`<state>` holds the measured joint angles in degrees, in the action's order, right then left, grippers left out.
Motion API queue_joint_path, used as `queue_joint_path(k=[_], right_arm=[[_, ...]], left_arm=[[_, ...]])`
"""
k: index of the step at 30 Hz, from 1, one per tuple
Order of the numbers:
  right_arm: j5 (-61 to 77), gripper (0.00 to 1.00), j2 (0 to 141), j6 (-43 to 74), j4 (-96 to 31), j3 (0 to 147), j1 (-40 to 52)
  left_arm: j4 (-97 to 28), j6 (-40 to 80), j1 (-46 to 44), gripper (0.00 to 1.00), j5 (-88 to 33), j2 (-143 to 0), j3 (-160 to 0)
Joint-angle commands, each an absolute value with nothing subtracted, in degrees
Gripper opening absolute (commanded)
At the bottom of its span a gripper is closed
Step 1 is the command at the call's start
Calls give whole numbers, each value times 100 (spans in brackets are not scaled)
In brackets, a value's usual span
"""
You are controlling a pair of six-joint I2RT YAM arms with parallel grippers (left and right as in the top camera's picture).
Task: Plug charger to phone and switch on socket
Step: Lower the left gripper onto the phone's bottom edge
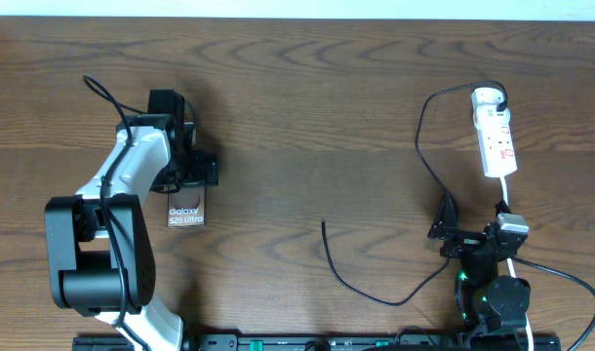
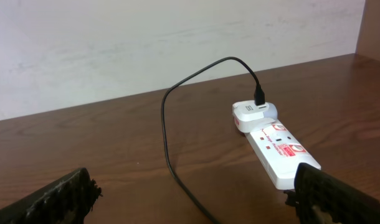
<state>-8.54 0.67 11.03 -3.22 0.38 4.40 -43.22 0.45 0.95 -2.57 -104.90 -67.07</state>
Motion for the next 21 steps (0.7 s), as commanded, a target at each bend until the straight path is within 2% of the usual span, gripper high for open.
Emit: queue_joint_path(k=[1, 21], right_arm=[[-843, 99, 34, 1020, -349, 32, 395], [-843, 99, 34, 1020, -349, 32, 395]], left_arm=[[-4222, 134, 104, 98, -121, -10501, -6471], [-3927, -344, 104, 98, -119, -10503, -6208]])
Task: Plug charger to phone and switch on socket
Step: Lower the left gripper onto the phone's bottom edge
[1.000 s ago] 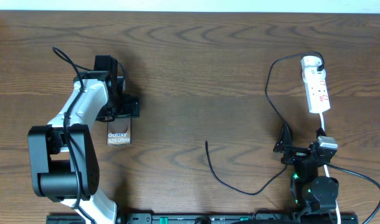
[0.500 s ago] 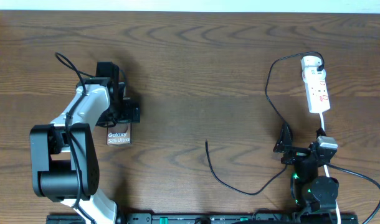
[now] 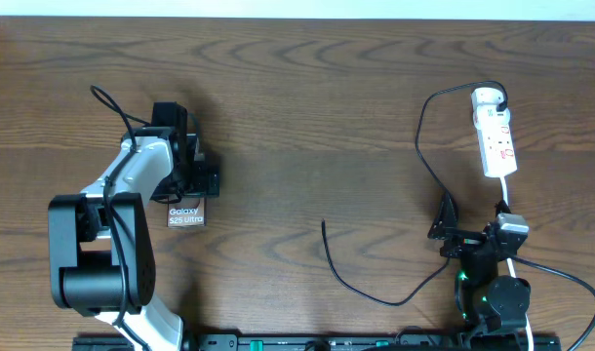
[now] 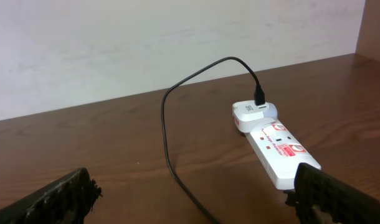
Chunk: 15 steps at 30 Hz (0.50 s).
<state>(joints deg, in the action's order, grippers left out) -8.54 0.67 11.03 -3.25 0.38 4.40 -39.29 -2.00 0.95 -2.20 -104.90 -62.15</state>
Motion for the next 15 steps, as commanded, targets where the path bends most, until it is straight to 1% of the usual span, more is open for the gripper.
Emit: queue_joint_path(k=[1, 15], right_arm=[[-843, 99, 34, 1020, -349, 32, 395], [-843, 99, 34, 1020, -349, 32, 395]], left_arm=[[-3918, -344, 104, 98, -115, -10503, -6208], [-3527, -344, 104, 98, -80, -10534, -5977]])
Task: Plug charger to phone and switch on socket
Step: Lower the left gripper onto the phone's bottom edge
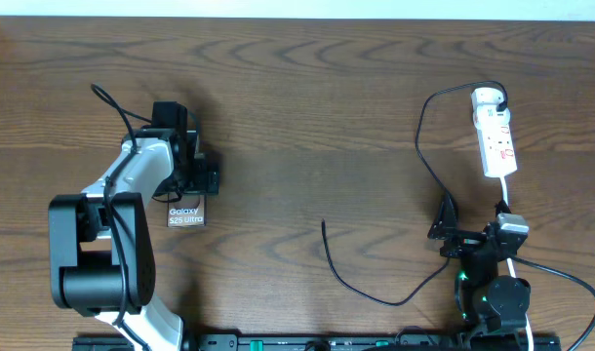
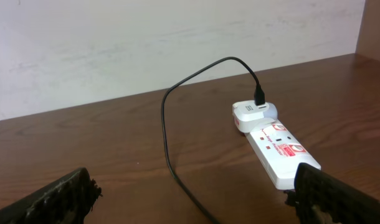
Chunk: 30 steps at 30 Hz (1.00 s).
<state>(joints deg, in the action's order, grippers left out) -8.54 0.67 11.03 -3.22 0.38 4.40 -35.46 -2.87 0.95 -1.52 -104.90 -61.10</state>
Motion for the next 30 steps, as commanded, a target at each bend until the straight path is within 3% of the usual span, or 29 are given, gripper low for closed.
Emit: queue_joint_path(k=[1, 30], right_arm=[[-843, 99, 34, 1020, -349, 32, 395], [-843, 99, 34, 1020, -349, 32, 395]], left_arm=[[-3527, -344, 104, 98, -80, -10534, -5972], [-3424, -834, 104, 98, -622, -10534, -5603]])
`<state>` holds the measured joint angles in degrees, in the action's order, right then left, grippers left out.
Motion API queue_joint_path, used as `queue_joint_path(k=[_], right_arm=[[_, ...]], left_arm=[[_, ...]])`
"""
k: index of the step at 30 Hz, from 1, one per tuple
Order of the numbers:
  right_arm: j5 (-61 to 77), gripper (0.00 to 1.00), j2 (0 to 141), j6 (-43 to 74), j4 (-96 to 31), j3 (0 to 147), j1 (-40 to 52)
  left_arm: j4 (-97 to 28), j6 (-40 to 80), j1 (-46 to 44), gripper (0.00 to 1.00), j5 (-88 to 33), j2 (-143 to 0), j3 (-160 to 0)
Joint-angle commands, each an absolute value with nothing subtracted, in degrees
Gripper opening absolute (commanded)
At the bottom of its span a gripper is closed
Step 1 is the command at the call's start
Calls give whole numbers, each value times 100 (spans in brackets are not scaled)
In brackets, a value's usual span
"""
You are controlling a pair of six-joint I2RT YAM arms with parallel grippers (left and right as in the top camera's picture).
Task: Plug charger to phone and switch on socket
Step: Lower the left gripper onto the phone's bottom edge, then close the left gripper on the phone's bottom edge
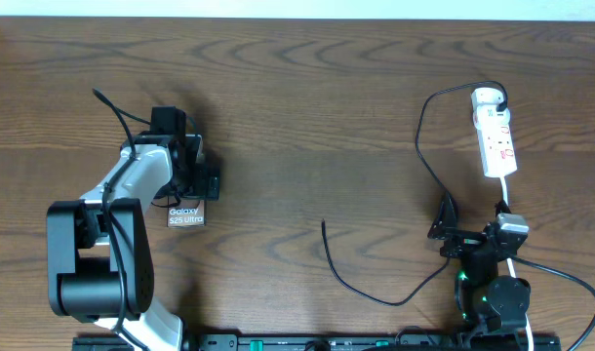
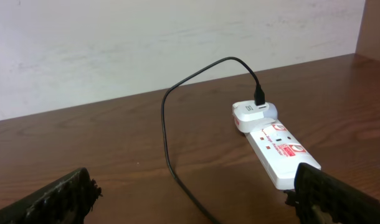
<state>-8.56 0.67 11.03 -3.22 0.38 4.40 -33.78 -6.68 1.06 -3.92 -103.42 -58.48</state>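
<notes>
The phone [image 1: 185, 215] lies flat at the table's left; a white "Galaxy S25 Ultra" label shows on its near end. My left gripper [image 1: 196, 179] is down over the phone's far end and hides it, so its jaws are hidden too. The white power strip [image 1: 495, 141] [image 2: 278, 152] lies at the far right with a white charger adapter [image 1: 486, 97] [image 2: 253, 115] plugged in. Its black cable [image 1: 421, 146] [image 2: 166, 134] loops down to a free plug end [image 1: 324, 225] mid-table. My right gripper [image 1: 471, 222] [image 2: 195, 198] stands open, just short of the strip's near end.
The strip's own white lead [image 1: 561, 275] runs past the right arm's base toward the table's front right. A pale wall [image 2: 177, 37] rises behind the far table edge.
My left arm has shifted very slightly over the phone's far end. The phone, cable, power strip and right gripper are where they were.
The left gripper was over the phone's far end, the wrist turned a little. At each later moment it sat slightly differently on the same spot. The phone's label has not moved. The right gripper stayed open facing the strip throughout.
</notes>
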Motion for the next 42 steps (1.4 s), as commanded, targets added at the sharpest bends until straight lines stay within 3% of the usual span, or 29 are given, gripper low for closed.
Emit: queue_joint_path(k=[1, 22, 27, 42], right_arm=[[-843, 99, 34, 1020, -349, 32, 395], [-843, 99, 34, 1020, -349, 32, 395], [-843, 99, 34, 1020, -349, 32, 395], [-843, 99, 34, 1020, -349, 32, 395]], left_arm=[[-3439, -834, 104, 98, -554, -10534, -5603], [-3326, -832, 108, 100, -576, -10534, -5603], [-3242, -832, 108, 89, -576, -10534, -5603], [-3201, -832, 110, 88, -532, -10534, -5596]])
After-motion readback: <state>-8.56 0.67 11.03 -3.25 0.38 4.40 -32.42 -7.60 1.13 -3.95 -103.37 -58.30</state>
